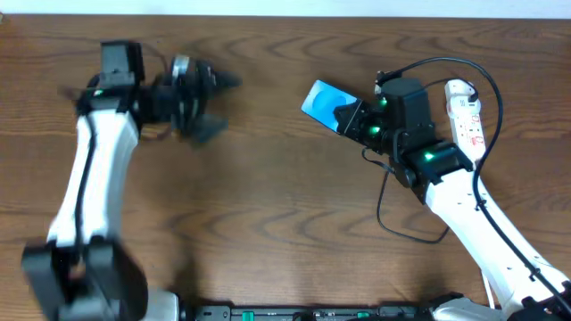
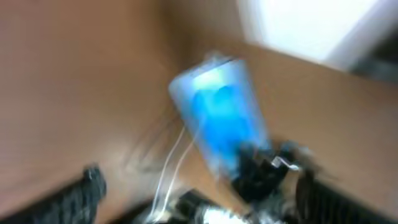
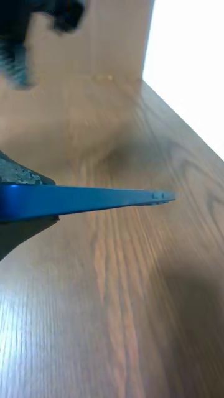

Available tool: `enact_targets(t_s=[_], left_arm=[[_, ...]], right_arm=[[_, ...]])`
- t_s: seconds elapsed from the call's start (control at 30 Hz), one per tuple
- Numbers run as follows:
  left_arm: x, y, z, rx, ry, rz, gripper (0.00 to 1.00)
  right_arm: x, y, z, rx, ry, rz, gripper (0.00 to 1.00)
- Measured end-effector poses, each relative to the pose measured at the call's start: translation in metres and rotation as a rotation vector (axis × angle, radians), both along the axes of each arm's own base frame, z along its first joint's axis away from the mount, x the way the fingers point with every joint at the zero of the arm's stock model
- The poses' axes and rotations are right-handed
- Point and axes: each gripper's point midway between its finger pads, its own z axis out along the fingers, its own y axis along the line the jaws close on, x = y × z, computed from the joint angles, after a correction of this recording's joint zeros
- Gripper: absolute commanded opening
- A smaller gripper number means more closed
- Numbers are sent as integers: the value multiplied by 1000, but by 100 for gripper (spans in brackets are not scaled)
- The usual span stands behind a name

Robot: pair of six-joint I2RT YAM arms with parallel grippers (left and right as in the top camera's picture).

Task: Plug charger to phone and switch on socket
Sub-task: 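Hand the phone back to the left gripper and release with right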

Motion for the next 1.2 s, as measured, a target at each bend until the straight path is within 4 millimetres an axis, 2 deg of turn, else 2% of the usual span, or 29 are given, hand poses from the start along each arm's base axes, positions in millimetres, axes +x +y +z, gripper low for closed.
enact_targets(t_s=[0.07,0.1,0.13,0.17,0.2,0.23,0.27,0.37,0.47,0.53,0.7,0.8,0.9,1.03,1.13,1.2], left_arm=[[-50,27,-9,278,75,25,98],[-72,46,-4,433,52,40,98],[-78,55,0,502,27,49,98],[-86,65,4,573,-7,63,98],[-90,69,7,605,-31,75,98],[-95,73,8,629,-46,90,98],[-96,73,7,628,-55,102,98],[-84,60,-14,534,-82,102,98],[-70,37,-40,366,-100,90,98],[-68,22,-50,246,-86,85,98],[-50,-4,-47,60,-107,68,98],[-44,-29,-48,30,-87,55,98],[-35,-44,-46,24,-70,96,99],[-23,-45,-41,12,-61,173,99],[-20,-45,-45,24,-32,220,89],[-22,-53,-47,31,-5,239,88]], right_arm=[[2,11,9,52,-63,63,1],[2,15,11,78,-95,88,1],[6,21,17,139,-177,95,1],[1,24,9,200,-201,104,1],[0,25,12,284,-262,93,1],[-11,24,2,365,-266,79,1],[-17,22,2,427,-291,73,1],[-34,19,-18,538,-183,36,1],[-36,21,-20,585,-129,24,1],[-35,21,-21,629,-80,-3,1],[-31,21,-34,733,64,-88,1],[-30,21,-34,774,104,-118,1],[-33,27,-35,812,151,-137,1],[-43,43,-35,866,235,-139,1],[-44,47,-35,889,260,-161,1],[-46,51,-36,911,285,-182,1]])
